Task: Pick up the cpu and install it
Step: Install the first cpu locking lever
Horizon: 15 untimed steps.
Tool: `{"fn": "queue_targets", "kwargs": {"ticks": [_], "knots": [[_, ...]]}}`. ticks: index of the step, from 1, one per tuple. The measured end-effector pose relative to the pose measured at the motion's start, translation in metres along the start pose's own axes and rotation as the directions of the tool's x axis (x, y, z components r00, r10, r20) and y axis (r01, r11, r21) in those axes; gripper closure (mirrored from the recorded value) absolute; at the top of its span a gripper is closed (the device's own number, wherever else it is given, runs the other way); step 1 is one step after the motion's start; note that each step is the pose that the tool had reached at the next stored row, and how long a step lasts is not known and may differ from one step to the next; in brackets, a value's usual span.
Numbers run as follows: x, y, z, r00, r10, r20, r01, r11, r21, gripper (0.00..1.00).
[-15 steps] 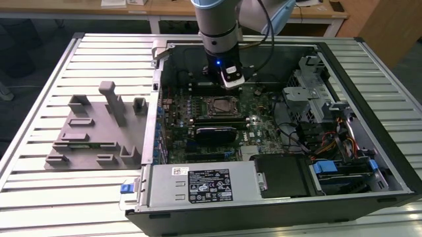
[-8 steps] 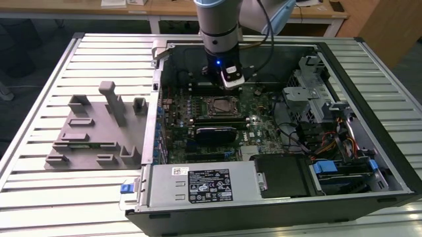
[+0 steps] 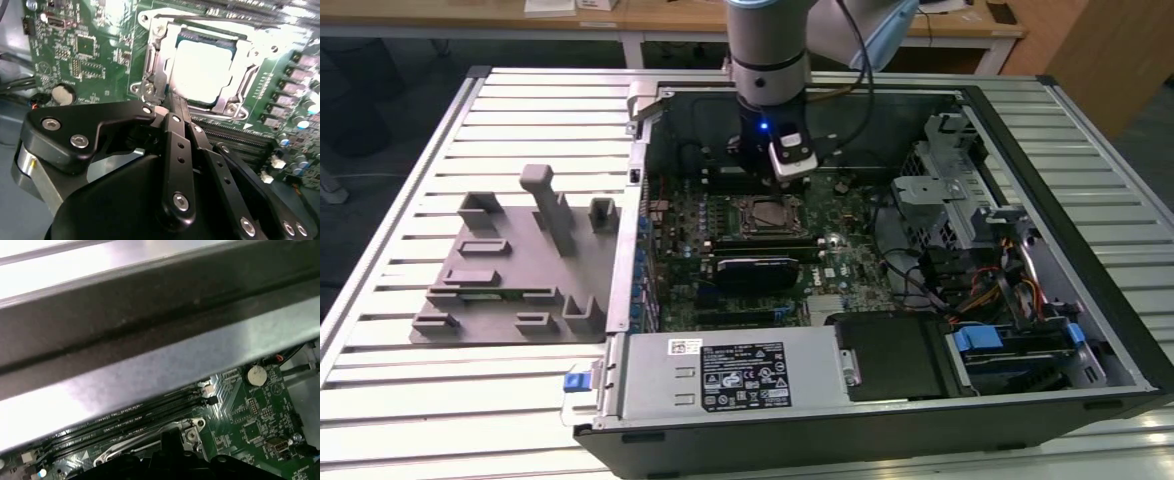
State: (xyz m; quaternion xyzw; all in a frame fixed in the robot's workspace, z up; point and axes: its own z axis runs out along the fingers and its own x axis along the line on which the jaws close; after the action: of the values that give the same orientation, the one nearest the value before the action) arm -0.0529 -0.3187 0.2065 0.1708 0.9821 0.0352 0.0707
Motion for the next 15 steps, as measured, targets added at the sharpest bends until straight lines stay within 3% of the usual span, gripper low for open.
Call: {"fn": "queue_targets", "kwargs": {"ticks": [4,7,15], "knots": [[-0.0019,0.0006,0.0004,0.9997,-0.003,-0.0234,0.003,0.9992,0.0399,0.89],[-0.0025,0.0006,0.0006,0.9993,-0.003,-0.0374,0.005,0.9983,0.0589,0.89],[-0.0052,-0.0070,0.0003,0.9994,-0.005,-0.0342,0.008,0.9970,0.0772,0.89]]}}
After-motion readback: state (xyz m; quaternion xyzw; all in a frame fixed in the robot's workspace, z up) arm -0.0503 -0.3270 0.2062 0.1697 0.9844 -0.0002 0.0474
